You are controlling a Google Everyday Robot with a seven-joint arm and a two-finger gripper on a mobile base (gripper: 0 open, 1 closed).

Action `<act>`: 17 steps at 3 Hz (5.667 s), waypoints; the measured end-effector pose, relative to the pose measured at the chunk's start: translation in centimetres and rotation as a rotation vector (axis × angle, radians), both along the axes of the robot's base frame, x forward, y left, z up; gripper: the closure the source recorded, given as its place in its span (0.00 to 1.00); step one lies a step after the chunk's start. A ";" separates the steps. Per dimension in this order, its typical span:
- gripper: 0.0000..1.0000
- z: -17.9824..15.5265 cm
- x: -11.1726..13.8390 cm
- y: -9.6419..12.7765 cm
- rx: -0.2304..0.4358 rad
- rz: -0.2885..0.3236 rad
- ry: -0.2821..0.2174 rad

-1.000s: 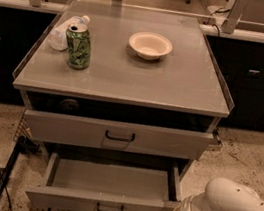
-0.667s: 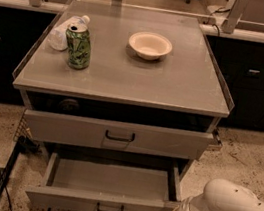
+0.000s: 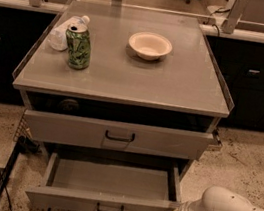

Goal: Close middle drawer

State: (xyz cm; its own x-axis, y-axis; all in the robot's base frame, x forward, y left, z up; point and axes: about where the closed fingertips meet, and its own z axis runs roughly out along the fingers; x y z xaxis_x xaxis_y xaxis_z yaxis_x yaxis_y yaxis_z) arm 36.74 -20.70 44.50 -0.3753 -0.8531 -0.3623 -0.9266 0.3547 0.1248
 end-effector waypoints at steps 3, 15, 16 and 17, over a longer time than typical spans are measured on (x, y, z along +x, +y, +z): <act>1.00 -3.5 3.9 2.7 0.147 0.085 -0.334; 1.00 -3.2 13.8 5.7 0.157 0.179 -0.531; 1.00 -3.1 7.9 6.3 0.147 0.282 -0.393; 0.73 -3.2 7.5 6.5 0.151 0.290 -0.383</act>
Offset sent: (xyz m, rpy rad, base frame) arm 0.0445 0.0234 -0.0416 0.1540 -0.3496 0.0863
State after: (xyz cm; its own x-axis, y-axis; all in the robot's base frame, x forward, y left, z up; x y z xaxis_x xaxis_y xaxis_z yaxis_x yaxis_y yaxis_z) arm 44.23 -14.21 41.32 0.0539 -0.8298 -0.5554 -0.9737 0.0796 -0.2134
